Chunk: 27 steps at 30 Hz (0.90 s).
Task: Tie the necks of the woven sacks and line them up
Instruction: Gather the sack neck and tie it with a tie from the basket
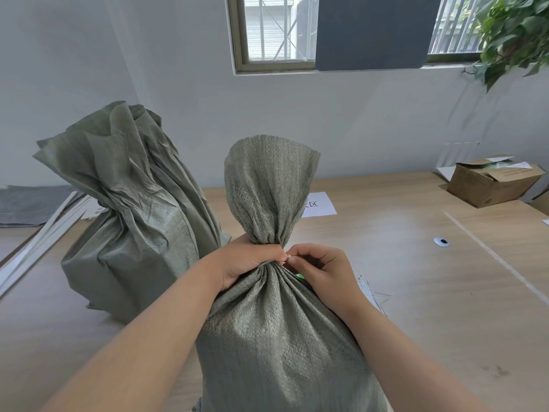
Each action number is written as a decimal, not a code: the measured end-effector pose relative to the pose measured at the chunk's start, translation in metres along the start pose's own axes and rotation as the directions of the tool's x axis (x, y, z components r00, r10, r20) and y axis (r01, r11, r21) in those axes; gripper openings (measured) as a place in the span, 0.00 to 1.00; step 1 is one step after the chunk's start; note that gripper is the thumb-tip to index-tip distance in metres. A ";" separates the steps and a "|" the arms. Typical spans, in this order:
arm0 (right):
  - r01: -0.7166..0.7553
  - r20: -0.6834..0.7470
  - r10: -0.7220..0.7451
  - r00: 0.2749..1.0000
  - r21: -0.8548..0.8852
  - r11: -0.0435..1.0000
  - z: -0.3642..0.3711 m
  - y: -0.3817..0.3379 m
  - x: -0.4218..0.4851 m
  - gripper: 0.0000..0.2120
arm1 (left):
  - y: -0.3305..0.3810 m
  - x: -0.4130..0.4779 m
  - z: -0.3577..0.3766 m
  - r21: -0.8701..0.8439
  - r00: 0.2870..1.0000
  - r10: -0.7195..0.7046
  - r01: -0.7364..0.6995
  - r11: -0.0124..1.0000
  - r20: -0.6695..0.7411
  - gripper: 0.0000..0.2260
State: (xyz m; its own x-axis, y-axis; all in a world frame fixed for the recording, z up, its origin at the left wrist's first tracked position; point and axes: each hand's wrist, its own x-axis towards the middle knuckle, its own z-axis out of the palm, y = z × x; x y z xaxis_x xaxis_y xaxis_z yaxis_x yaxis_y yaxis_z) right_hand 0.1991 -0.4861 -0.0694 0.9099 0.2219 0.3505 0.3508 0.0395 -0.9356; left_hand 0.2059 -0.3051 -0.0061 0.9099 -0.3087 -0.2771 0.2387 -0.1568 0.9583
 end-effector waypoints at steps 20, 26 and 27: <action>-0.264 0.092 0.251 0.964 0.188 0.946 -0.002 -0.023 0.004 0.07 | 0.002 -0.008 -0.003 -0.003 0.999 0.040 -0.040 0.999 -0.009 0.17; -0.305 0.086 0.294 0.952 0.185 0.934 0.000 -0.031 0.005 0.08 | 0.004 -0.008 -0.001 0.055 0.995 0.096 -0.096 0.994 0.006 0.09; -0.304 0.089 0.293 0.952 0.178 0.936 0.000 -0.032 0.005 0.08 | 0.003 -0.008 -0.001 0.059 0.995 0.104 -0.104 0.993 -0.003 0.09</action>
State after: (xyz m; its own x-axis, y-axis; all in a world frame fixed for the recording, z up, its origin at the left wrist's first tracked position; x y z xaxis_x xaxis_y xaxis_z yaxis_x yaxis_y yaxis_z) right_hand 0.1921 -0.4866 -0.0375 0.9492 0.3095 0.0562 0.0120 0.1428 -0.9897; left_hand 0.1998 -0.3026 -0.0012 0.9308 -0.3205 -0.1756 0.1225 -0.1791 0.9762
